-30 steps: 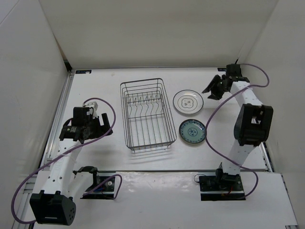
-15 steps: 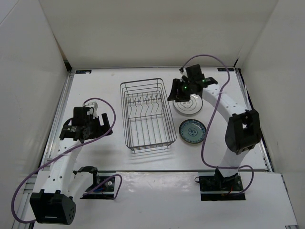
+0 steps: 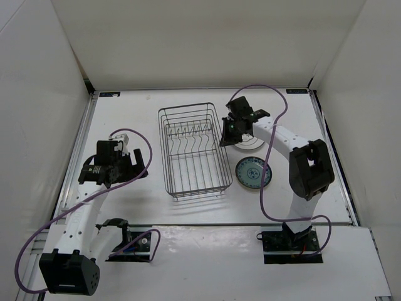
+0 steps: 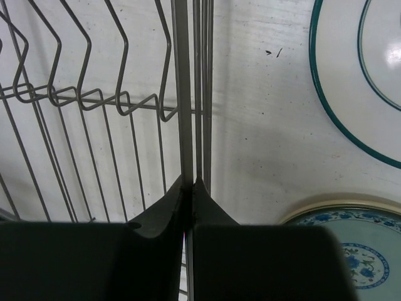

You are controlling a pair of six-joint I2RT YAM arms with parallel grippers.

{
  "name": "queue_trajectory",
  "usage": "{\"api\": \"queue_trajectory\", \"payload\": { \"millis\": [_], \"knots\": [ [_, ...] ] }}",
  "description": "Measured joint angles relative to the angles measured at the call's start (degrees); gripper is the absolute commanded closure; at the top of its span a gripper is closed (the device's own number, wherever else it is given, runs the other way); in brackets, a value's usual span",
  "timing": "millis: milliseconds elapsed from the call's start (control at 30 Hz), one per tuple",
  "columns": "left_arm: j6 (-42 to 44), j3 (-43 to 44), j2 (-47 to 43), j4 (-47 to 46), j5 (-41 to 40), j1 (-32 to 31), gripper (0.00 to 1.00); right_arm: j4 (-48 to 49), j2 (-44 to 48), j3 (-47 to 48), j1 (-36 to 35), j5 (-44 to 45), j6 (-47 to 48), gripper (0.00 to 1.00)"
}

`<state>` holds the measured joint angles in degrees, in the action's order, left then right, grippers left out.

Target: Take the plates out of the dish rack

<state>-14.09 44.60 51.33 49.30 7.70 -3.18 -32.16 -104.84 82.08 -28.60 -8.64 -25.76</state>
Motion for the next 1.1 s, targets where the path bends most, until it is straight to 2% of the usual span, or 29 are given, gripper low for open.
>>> {"api": "queue_trajectory", "payload": {
  "millis": [167,533,567,600,700,733,833,1000,1100],
  "knots": [
    [0.1,0.0,0.0,0.0,0.0,0.0,0.01,1.6,1.3,-1.6,-1.0,3.7,-1.2,1.00],
    [0.1,0.0,0.0,0.0,0.0,0.0,0.01,1.9,1.8,-2.1,-1.4,7.8,-3.8,1.00],
    [0.1,0.0,0.0,0.0,0.0,0.0,0.01,1.9,1.8,-2.1,-1.5,8.0,-3.9,0.97],
    [0.0,0.0,0.0,0.0,0.0,0.0,0.01,1.9,1.8,-2.1,-1.6,8.2,-4.0,0.81],
    [0.1,0.0,0.0,0.0,0.0,0.0,0.01,1.8,1.9,-2.1,-1.6,9.0,-5.7,0.55],
    [0.1,0.0,0.0,0.0,0.0,0.0,0.01,1.4,1.9,-2.1,-1.5,9.3,-5.8,0.12],
    [0.1,0.0,0.1,0.0,0.0,0.0,0.01,-1.6,1.9,0.1,-1.1,10.6,-5.5,0.10],
    [0.0,0.0,0.4,0.0,0.0,0.0,0.01,-6.8,2.4,10.7,-0.8,13.8,-3.8,0.10],
    [0.0,0.0,0.3,0.0,-0.2,0.0,0.01,-7.8,6.2,13.8,-0.7,15.2,-2.5,0.10]
  ]
}}
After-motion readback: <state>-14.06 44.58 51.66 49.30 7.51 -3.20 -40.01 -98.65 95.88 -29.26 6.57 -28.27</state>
